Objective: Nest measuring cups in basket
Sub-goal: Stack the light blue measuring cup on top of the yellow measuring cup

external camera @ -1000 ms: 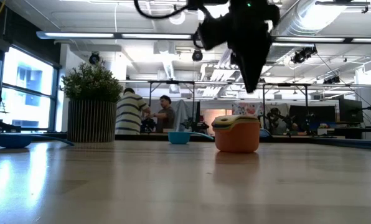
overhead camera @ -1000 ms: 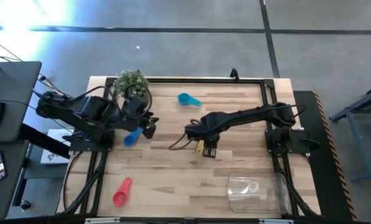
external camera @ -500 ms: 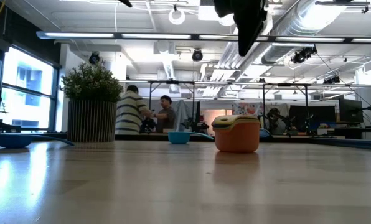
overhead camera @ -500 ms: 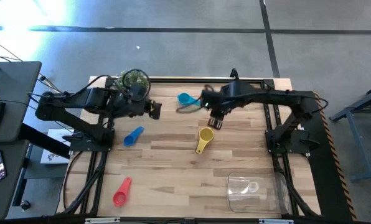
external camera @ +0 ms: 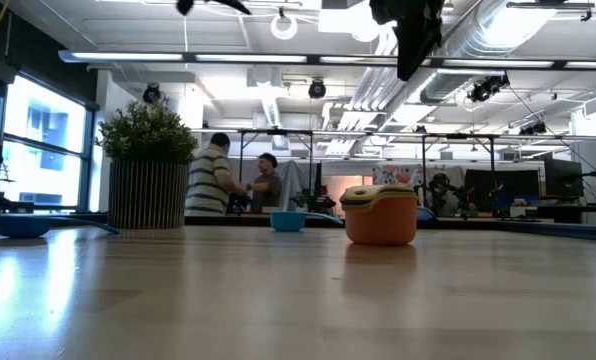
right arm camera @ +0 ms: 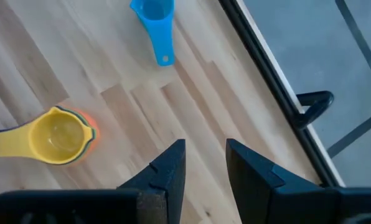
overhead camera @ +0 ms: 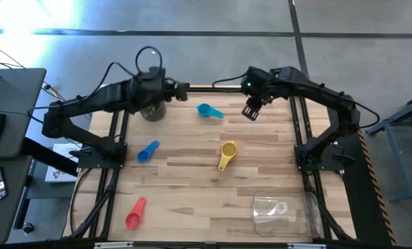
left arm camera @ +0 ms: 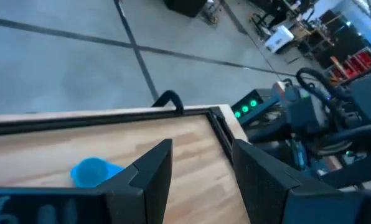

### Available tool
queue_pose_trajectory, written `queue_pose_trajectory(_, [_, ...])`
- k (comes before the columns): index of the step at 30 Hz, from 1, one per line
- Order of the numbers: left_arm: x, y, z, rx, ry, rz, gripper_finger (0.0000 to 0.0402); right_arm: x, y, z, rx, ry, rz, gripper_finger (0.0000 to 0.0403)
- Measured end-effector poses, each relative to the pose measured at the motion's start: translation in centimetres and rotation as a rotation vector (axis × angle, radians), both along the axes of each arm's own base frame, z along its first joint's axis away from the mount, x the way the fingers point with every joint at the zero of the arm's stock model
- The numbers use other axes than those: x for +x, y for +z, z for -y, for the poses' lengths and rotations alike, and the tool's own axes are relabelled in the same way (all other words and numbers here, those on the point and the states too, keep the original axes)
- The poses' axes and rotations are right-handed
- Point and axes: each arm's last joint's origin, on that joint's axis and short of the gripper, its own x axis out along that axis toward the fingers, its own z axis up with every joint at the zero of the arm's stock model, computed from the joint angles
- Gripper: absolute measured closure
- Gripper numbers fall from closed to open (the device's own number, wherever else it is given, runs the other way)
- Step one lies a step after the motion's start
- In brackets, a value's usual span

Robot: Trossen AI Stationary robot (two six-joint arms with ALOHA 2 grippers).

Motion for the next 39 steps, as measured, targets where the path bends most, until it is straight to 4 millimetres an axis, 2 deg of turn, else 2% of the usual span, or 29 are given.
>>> queue_pose_trajectory(4, [1.9,-0.4,-2.3,0.031,-0.035,0.039,0.0243,-0.2,-0.1,0.7,-0.010,0.016,-0.017,0.0297])
queue_pose_trajectory(8, [3.9,-1.8,-4.9,0.058,-0.041,0.008,0.0243,-0.2,-0.1,1.2,-0.018,0.023,-0.020,0.0297])
queue_pose_trajectory(13, [6.0,-4.8,-7.6,0.066,-0.085,-0.122,0.0243,-0.3,-0.1,1.4,-0.019,0.016,-0.020,0.0297])
queue_pose_trajectory(18, [8.0,-8.2,-9.5,0.036,-0.225,-0.232,0.0243,-0.3,-0.1,1.4,-0.018,0.016,-0.020,0.0297])
queue_pose_trajectory(27, [10.4,-13.1,-11.2,0.068,-0.354,-0.422,0.0243,-0.3,-0.1,1.4,-0.018,0.016,-0.020,0.0297])
queue_pose_trajectory(39, [11.9,-17.1,-11.9,0.228,-0.549,-0.671,0.0243,-0.3,-0.1,1.4,-0.017,0.016,-0.019,0.0297])
